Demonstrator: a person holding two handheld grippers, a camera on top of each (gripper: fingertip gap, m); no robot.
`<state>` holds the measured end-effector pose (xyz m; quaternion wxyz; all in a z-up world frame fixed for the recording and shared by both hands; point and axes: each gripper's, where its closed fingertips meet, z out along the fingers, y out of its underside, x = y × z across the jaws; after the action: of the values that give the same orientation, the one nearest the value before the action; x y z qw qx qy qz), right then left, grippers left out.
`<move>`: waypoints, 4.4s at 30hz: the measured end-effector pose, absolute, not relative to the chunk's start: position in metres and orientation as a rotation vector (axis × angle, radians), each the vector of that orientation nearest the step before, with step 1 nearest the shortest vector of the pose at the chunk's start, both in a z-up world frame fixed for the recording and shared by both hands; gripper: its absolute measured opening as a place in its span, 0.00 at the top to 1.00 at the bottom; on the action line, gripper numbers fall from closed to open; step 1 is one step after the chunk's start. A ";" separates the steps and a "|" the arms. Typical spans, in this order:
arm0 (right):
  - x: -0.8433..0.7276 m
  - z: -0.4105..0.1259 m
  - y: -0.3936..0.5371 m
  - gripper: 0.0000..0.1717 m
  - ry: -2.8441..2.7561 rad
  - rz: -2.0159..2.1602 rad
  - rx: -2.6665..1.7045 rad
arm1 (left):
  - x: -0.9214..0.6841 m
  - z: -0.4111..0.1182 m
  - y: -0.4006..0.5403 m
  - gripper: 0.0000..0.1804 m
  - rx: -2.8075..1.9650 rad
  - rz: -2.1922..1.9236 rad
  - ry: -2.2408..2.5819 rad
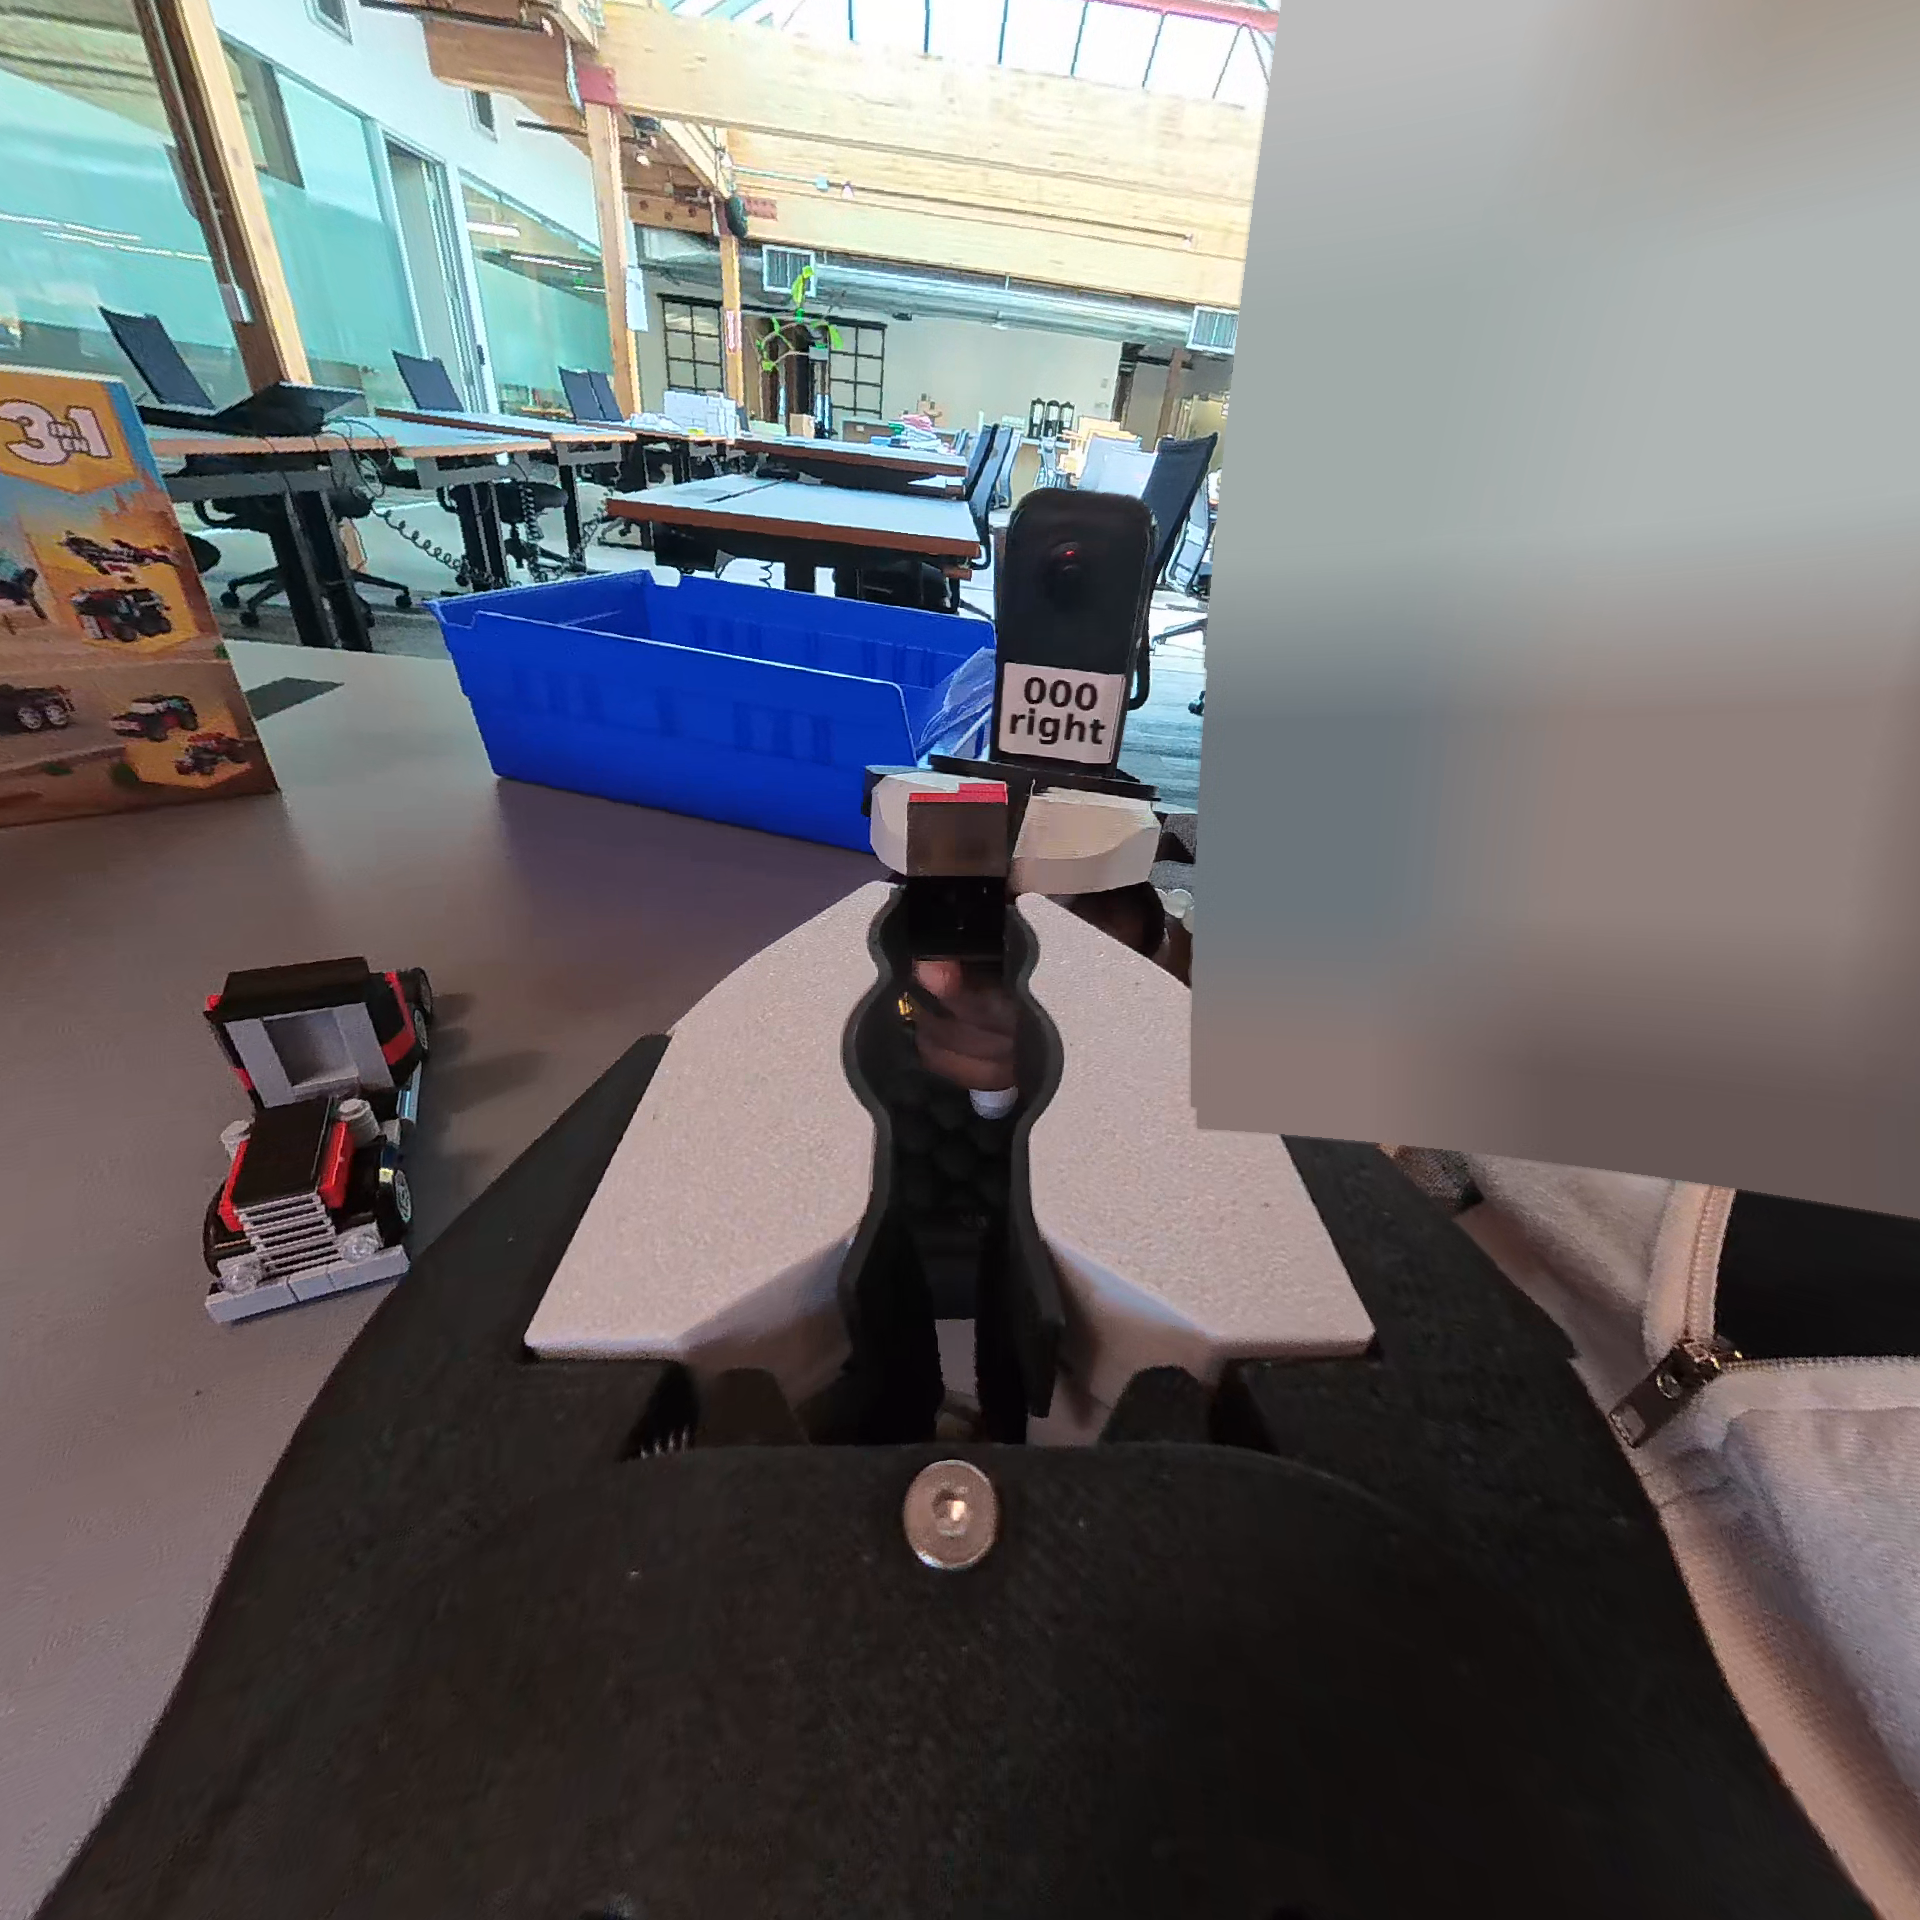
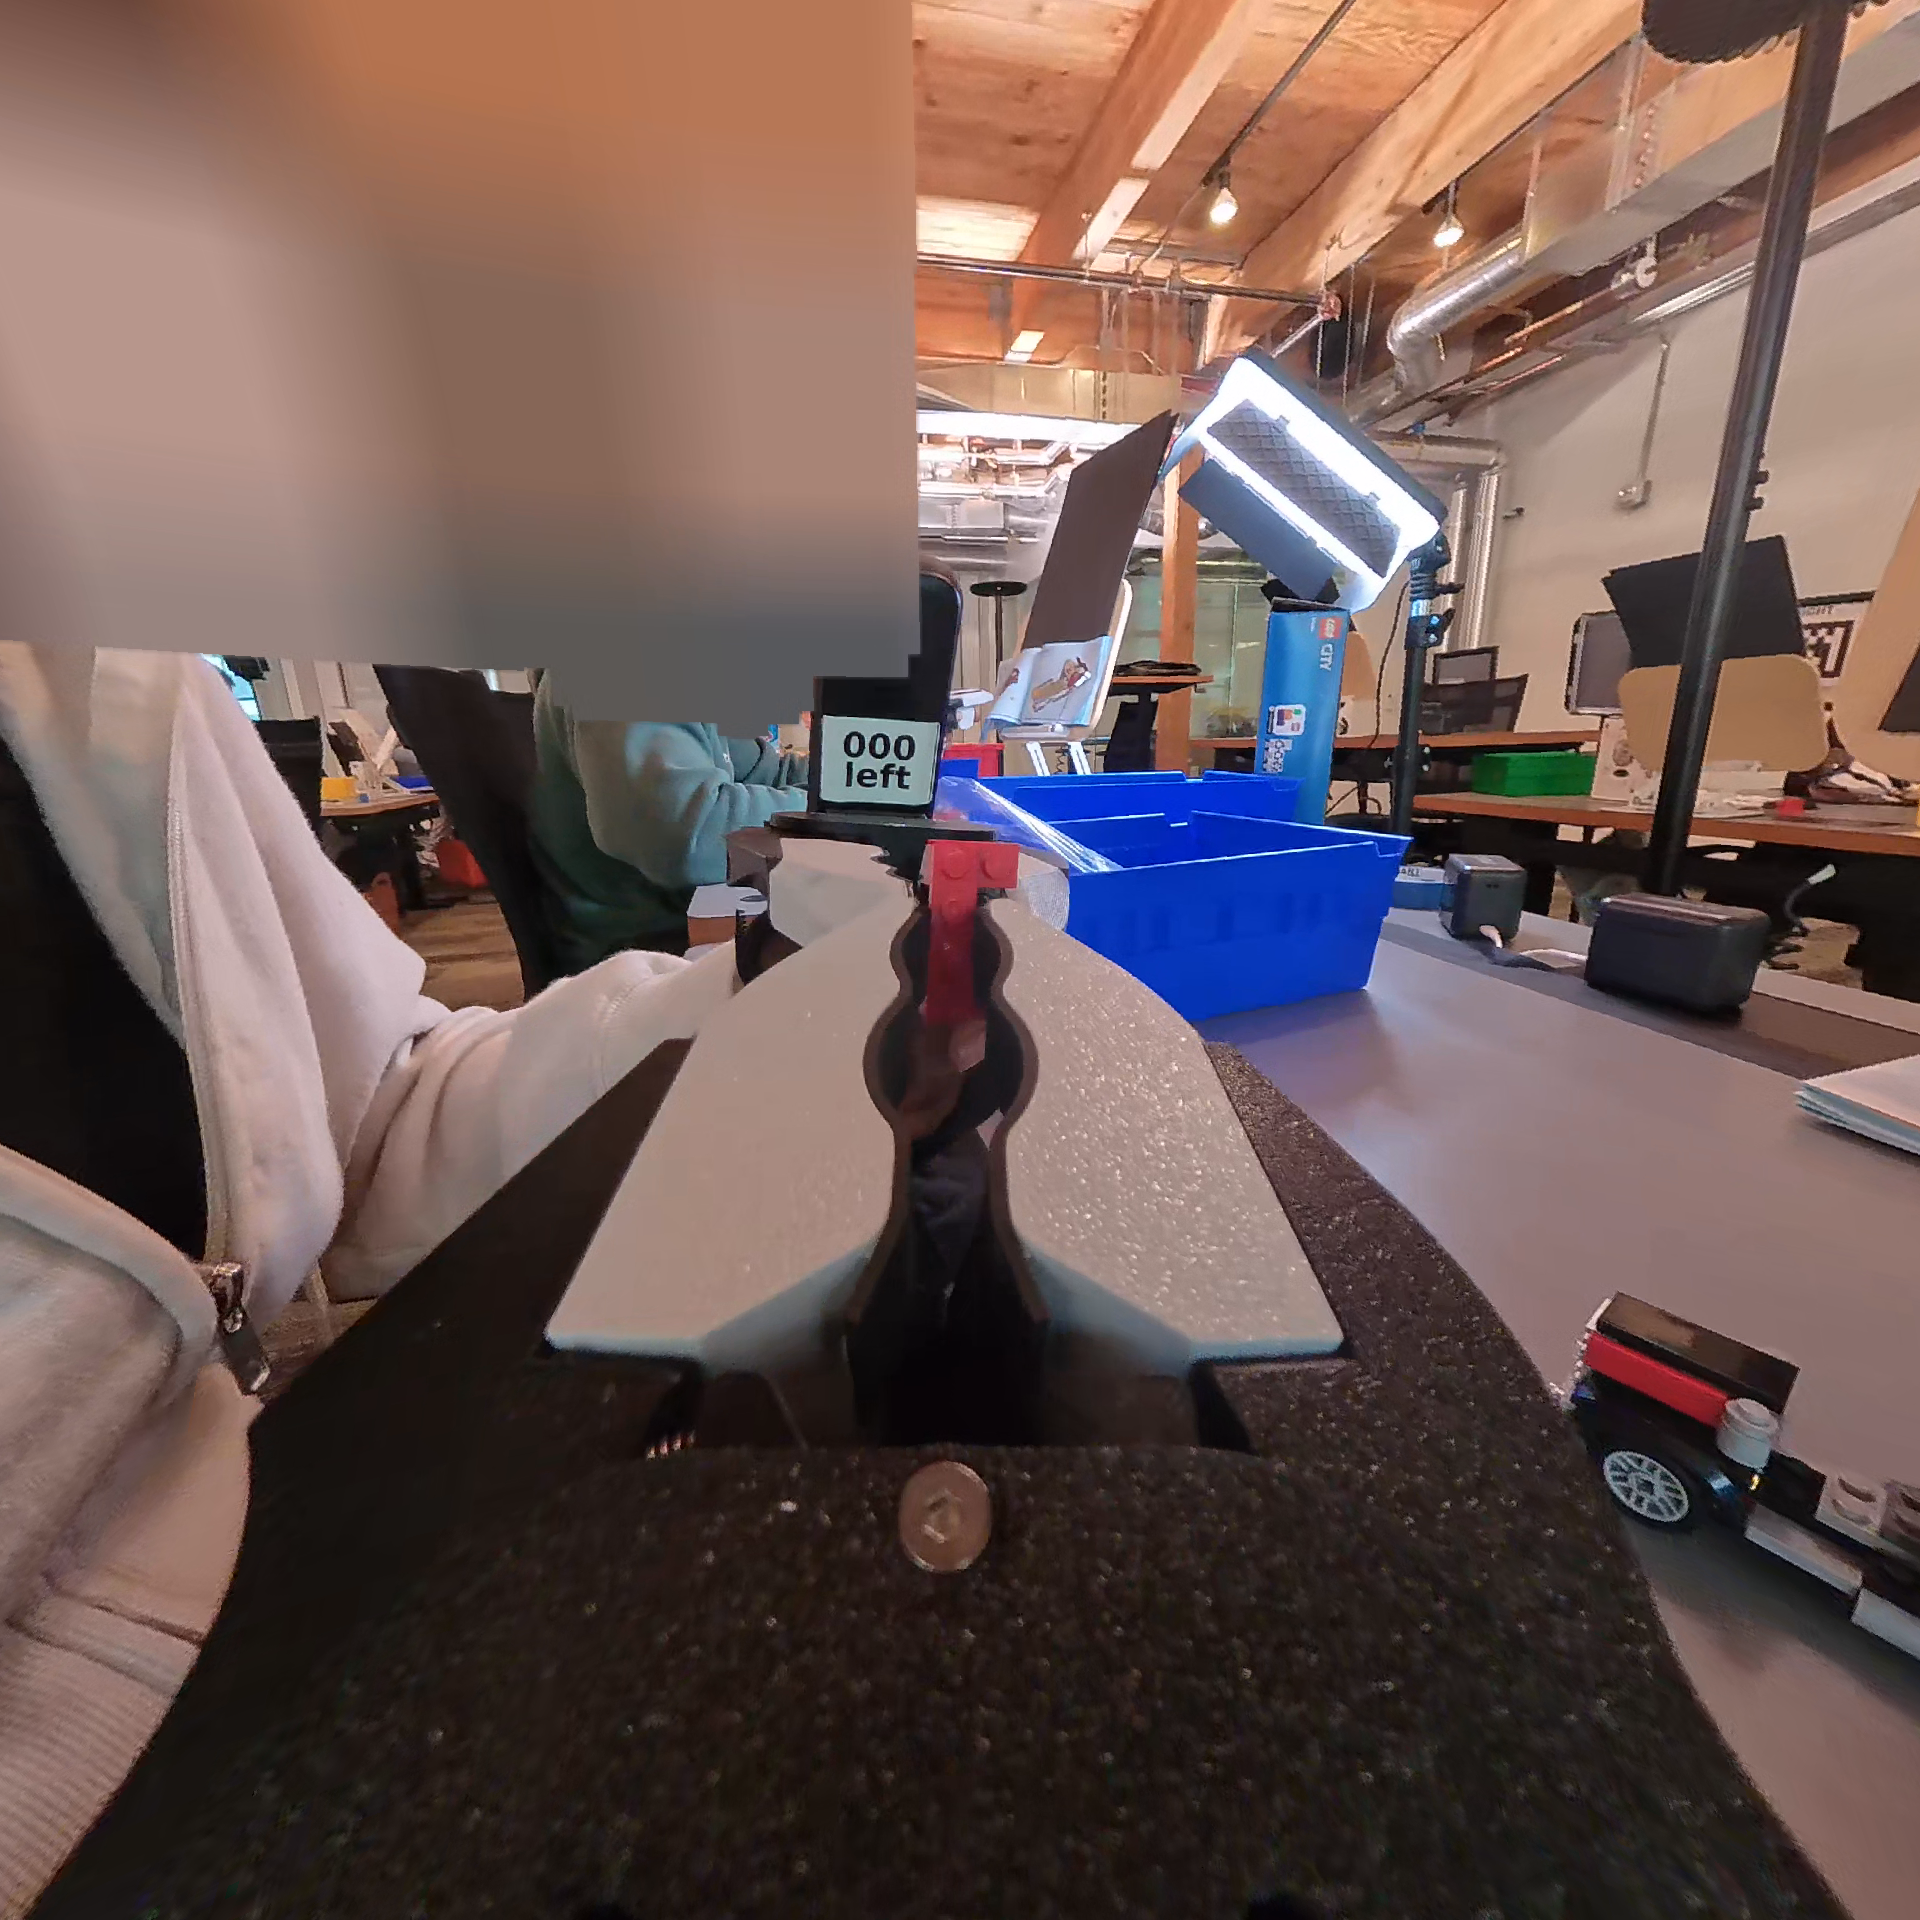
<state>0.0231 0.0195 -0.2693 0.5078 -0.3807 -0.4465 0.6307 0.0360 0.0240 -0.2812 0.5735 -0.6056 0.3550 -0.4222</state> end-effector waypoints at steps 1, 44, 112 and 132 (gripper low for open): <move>0.023 -0.269 0.021 0.96 -1.070 1.529 -0.925 | 0.036 -0.281 0.025 0.91 -1.421 -0.991 0.824; 0.342 -0.304 0.257 0.59 -0.614 0.016 -2.123 | -0.008 -0.279 0.056 0.91 -1.465 -0.843 0.581; 0.324 -0.288 0.246 0.88 -0.755 -0.232 -2.060 | -0.023 -0.242 0.039 0.91 -1.226 -1.016 0.506; 0.068 -0.201 0.071 0.80 -1.424 1.172 -1.131 | -0.028 -0.212 0.012 0.90 -0.953 -1.035 0.552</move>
<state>0.0684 0.0711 -0.2009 0.4698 -0.4614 -0.5810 0.4784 -0.0276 0.0124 -0.2122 0.7278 -0.4327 0.2504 -0.4694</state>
